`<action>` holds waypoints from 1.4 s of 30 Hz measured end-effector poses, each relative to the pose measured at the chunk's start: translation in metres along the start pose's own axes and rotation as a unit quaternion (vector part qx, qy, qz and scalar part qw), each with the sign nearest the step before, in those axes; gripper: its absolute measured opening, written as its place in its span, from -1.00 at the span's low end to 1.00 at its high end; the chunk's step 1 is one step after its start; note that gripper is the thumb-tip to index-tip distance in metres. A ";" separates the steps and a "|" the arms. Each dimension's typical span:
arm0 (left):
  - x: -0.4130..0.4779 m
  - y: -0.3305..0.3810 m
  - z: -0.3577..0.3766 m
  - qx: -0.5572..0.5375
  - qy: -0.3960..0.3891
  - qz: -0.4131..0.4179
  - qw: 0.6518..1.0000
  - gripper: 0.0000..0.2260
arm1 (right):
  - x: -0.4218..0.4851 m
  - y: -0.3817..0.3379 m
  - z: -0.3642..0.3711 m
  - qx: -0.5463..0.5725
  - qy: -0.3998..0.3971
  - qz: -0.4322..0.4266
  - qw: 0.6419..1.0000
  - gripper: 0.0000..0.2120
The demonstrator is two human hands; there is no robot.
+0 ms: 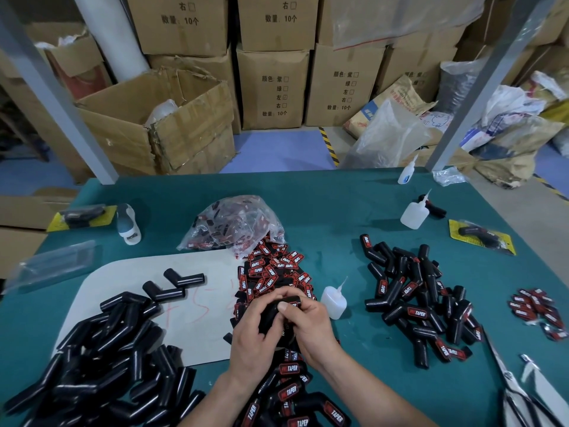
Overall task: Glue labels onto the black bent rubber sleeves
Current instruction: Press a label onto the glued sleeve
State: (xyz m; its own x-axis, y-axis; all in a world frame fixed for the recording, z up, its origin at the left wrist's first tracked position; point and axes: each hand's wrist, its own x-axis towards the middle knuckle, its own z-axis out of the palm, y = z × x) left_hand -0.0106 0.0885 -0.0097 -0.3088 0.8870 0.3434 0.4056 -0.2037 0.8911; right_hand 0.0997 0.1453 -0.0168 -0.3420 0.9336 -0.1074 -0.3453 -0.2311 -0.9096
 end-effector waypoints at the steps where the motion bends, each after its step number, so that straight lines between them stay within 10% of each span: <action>1: -0.001 -0.002 0.000 0.007 0.002 0.001 1.000 -0.58 | 0.000 0.000 0.000 0.014 -0.003 0.005 1.000 -0.75; 17: 0.004 -0.014 0.001 -0.114 0.063 -0.116 0.985 -0.57 | 0.008 -0.006 -0.005 0.082 -0.037 0.110 0.990 -0.74; 42: 0.002 -0.016 0.001 -0.113 0.043 -0.115 0.986 -0.80 | 0.003 0.004 -0.005 -0.177 0.006 -0.098 0.979 -0.93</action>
State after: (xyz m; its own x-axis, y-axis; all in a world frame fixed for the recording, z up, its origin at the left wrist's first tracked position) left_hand -0.0165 0.0940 -0.0234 -0.4466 0.8837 0.1397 0.1168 -0.0972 0.9884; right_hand 0.1015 0.1485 -0.0226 -0.2890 0.9540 0.0796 -0.0782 0.0593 -0.9952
